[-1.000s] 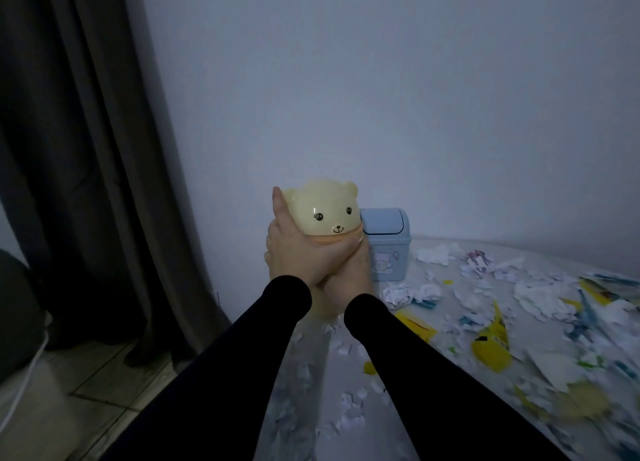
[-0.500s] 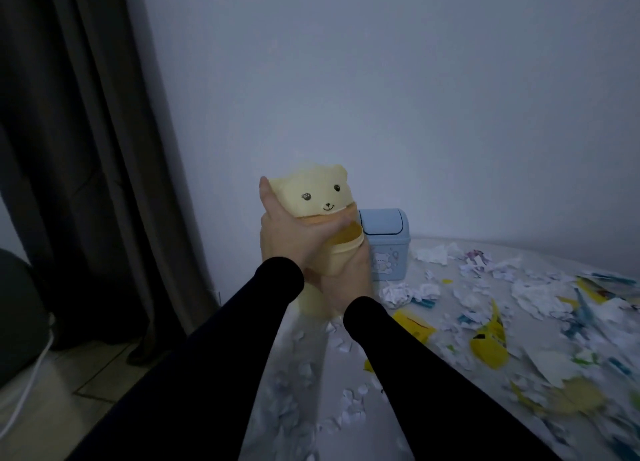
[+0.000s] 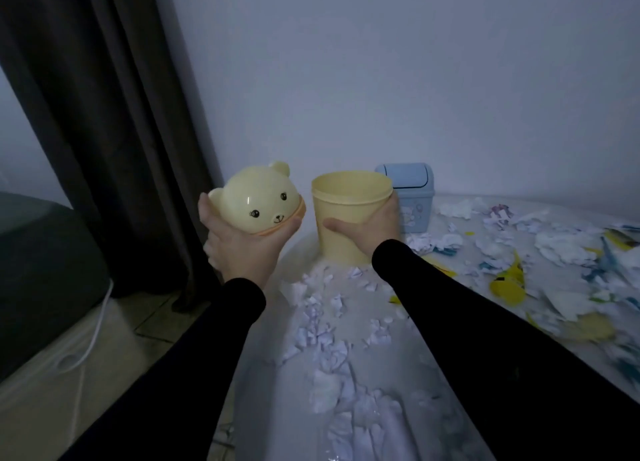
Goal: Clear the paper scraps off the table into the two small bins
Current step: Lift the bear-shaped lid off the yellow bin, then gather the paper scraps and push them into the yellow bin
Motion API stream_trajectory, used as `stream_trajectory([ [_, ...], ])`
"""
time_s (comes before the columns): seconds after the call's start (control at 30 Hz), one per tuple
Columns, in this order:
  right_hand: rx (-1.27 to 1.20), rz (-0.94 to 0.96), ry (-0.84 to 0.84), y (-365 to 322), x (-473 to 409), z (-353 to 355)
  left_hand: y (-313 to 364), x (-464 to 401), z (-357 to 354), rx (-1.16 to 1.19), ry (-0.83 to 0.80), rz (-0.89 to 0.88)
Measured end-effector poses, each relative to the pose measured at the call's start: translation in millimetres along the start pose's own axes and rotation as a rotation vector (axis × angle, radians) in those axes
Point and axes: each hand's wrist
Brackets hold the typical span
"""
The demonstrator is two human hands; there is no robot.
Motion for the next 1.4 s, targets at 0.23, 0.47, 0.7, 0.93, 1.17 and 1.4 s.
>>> stream_trajectory([
  [0.23, 0.021, 0.017, 0.027, 2.0, 2.3, -0.9, -29.7, 11.5, -3.4, -0.266, -0.095, -0.037],
  [0.47, 0.054, 0.013, 0.030, 5.7, 0.9, -2.1, -35.1, 16.1, -11.9, -0.235, -0.193, 0.091],
  [0.7, 0.077, -0.006, 0.008, 1.8, 4.7, 1.7, -31.4, 37.2, -1.4, -0.291, -0.286, 0.102],
  [0.93, 0.375, -0.003, -0.107, 19.5, 24.4, 12.0, -25.7, 58.0, 10.0, -0.346, -0.282, 0.078],
  [1.17, 0.687, 0.025, -0.153, 23.2, 46.0, 19.8, -14.8, 73.0, 24.2, -0.358, -0.228, 0.073],
  [1.4, 1.139, 0.181, -0.216, 8.3, 61.1, 40.5, 10.6, 135.2, 40.9, -0.672, -0.329, -0.169],
])
Point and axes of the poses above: each hand's wrist, its own x-axis away from the middle knuckle, its own z-axis out of the back of the hand, y = z × x
